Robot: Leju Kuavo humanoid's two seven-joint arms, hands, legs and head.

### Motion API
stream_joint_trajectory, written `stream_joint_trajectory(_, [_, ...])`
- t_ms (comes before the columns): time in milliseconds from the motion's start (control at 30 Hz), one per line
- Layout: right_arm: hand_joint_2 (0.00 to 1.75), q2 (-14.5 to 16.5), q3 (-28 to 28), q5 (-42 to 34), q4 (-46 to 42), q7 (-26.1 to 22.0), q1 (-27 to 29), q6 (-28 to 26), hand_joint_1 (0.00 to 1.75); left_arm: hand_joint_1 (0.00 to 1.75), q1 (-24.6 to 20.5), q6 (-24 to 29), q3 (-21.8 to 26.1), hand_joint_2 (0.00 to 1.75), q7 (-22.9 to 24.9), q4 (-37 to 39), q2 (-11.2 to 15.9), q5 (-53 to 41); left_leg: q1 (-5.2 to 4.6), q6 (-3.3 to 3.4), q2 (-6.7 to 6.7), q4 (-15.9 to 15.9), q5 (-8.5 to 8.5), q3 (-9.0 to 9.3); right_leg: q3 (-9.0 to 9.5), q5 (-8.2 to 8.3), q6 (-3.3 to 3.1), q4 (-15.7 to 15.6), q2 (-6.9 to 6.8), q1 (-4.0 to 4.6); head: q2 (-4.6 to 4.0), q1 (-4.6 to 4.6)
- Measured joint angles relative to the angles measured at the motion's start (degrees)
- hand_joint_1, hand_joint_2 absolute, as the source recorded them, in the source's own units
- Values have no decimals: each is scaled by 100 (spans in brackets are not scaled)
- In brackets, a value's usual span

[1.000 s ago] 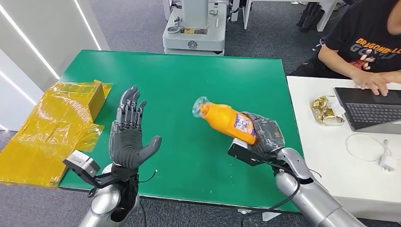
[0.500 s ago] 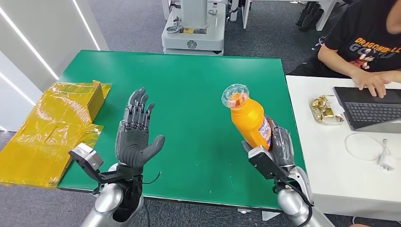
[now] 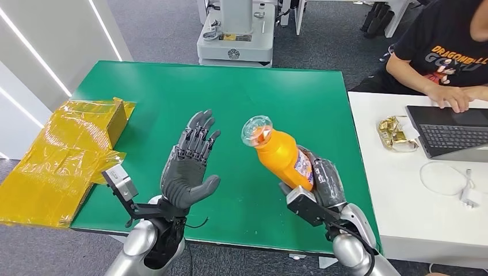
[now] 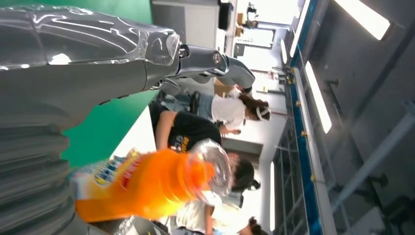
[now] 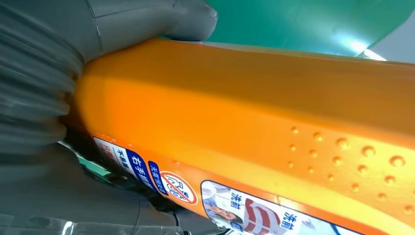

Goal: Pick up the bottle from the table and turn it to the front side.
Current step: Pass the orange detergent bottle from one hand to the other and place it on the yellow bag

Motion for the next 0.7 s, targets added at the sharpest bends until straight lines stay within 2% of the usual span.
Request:
stream_joint_trajectory(233, [175,105,105,126,5,-6,-202,201,175,0,-97,-66,-11,175,50,76,-95,32,0,0,1,0,0,0,0,0,0,1,0,0,0,1])
stream_joint_trajectory(700, [175,643,527,162,155,-213,-868,870,175,0,-355,-4,-9,175,63,393,-221,98,1,-3,1,0,3,0,-1,0,-1,3,1,1,0,-1])
